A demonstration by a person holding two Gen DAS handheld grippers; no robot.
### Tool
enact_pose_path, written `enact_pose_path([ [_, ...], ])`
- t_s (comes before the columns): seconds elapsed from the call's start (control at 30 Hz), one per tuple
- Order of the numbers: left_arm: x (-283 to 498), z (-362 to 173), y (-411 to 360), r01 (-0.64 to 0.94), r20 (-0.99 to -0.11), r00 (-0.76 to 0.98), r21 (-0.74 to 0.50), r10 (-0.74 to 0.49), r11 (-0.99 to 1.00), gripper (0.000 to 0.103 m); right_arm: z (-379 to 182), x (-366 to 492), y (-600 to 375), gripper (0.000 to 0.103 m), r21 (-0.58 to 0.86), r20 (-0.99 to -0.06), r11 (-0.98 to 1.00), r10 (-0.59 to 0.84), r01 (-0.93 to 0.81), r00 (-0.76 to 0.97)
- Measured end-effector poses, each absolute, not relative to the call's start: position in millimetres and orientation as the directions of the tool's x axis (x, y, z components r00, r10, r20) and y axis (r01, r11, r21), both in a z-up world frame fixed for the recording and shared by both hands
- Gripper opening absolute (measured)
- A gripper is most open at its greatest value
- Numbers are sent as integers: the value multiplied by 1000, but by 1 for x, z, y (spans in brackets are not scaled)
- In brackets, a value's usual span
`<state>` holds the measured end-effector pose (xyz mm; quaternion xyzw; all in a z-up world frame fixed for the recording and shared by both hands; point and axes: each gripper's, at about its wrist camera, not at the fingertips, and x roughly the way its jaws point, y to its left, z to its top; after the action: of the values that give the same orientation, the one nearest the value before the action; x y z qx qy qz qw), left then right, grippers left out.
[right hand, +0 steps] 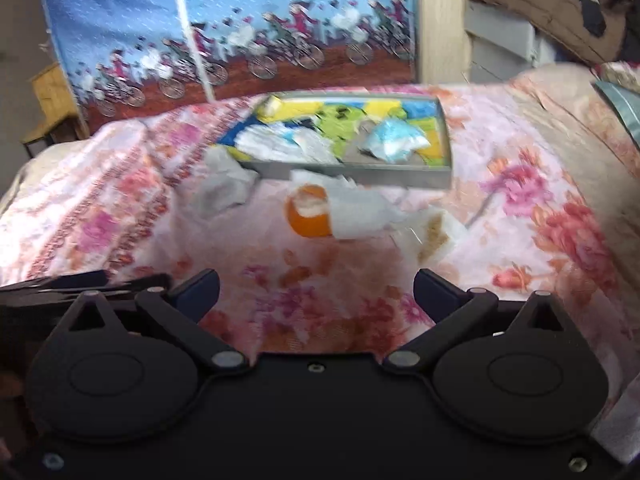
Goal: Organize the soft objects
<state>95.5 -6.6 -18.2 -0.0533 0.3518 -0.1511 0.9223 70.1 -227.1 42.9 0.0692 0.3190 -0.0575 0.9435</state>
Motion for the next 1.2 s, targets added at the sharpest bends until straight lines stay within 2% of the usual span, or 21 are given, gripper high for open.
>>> enact_pose_path([
  [0.17, 104, -22, -10, 258, -653, 668, -246, -356, 934, 102, 57, 65, -223, 103, 12, -557, 995, -74, 97, 827],
  [0.3, 105, -22, -6, 262, -648, 657, -283, -386, 923, 102, 67, 73, -247, 103, 37, -543, 993, -74, 111, 837],
  [0.43, 104, -20, -8, 292, -640, 640, -310, -425, 905, 102, 68, 79, -280, 103, -25, -522, 989, -136, 145, 842],
  [0.7, 93, -17, -20, 385, -611, 630, -290, -479, 876, 101, 32, 104, -323, 103, -28, -587, 971, -207, 236, 783],
  [0.93, 119, -18, -39, 423, -606, 567, -367, -558, 829, 98, 9, 116, -316, 102, -73, -615, 972, -220, 223, 757],
  [0.97, 126, -17, -44, 423, -597, 566, -381, -568, 822, 98, 8, 116, -316, 101, -65, -617, 972, -217, 225, 757],
  [1.13, 166, -21, -81, 428, -588, 516, -453, -623, 782, 91, -5, 128, -322, 76, -42, -636, 979, -181, 201, 750],
  [1.2, 181, -27, -98, 412, -601, 488, -481, -633, 774, 86, -10, 134, -318, 72, -68, -644, 981, -181, 180, 743],
])
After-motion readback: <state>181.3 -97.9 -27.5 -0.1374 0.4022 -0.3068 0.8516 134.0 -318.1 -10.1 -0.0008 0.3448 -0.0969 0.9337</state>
